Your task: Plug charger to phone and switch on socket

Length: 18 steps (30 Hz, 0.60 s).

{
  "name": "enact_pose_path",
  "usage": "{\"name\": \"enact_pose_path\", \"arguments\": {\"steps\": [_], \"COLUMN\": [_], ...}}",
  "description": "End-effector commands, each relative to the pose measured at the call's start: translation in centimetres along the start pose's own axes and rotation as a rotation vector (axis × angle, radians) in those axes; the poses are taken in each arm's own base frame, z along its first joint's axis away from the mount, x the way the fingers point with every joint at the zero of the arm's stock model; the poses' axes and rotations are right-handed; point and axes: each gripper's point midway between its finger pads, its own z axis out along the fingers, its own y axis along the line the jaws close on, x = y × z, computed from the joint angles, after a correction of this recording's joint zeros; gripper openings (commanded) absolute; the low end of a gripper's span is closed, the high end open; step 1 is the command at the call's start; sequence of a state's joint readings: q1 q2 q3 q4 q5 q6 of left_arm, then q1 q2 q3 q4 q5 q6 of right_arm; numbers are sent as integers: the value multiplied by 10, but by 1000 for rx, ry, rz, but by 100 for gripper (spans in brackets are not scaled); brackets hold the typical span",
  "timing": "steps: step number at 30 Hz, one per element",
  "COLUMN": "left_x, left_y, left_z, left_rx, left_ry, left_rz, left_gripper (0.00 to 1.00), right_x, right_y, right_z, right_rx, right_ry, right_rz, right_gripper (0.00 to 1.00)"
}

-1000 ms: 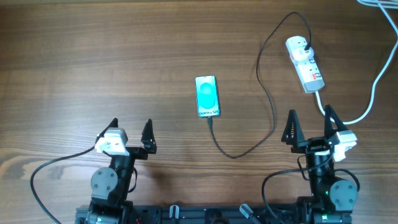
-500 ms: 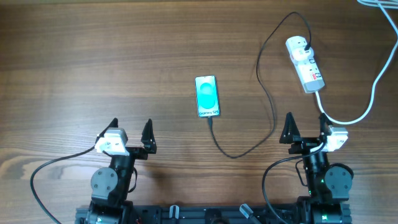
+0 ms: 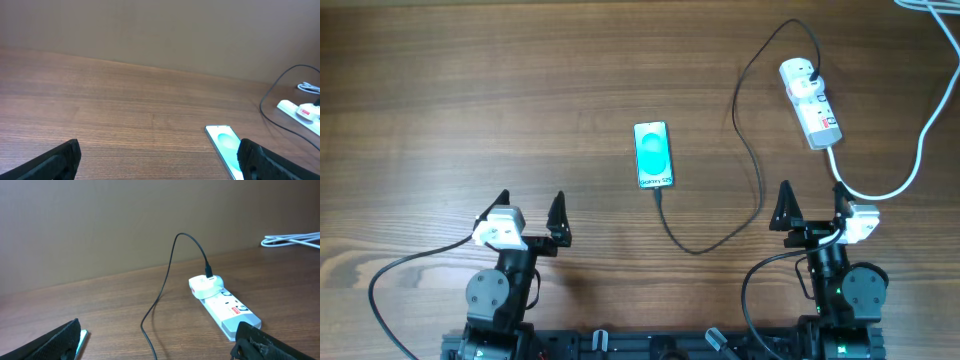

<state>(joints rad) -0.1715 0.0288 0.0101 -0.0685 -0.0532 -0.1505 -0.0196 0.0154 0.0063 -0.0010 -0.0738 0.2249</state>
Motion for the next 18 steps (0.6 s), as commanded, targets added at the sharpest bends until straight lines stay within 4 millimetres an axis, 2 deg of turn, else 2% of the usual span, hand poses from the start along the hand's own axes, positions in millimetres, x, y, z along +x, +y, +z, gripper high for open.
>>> {"name": "enact_pose_path", "arguments": {"steps": [1, 9, 18], "left_x": [-5, -9, -8], "left_y": [8, 34, 31], "left_z": [-1, -3, -3], "left_rx": [-27, -116, -95], "left_ry": [-26, -38, -31], "left_rz": [12, 1, 28], "left_gripper": [100, 100, 100], "right_x": [-3, -3, -3], "right_y": [-3, -3, -3], "right_z": [-1, -1, -1], "right_rx": [15, 15, 15], "right_ry": [-17, -17, -17], "right_rz": [-14, -13, -13], "right_gripper": [100, 100, 100]}}
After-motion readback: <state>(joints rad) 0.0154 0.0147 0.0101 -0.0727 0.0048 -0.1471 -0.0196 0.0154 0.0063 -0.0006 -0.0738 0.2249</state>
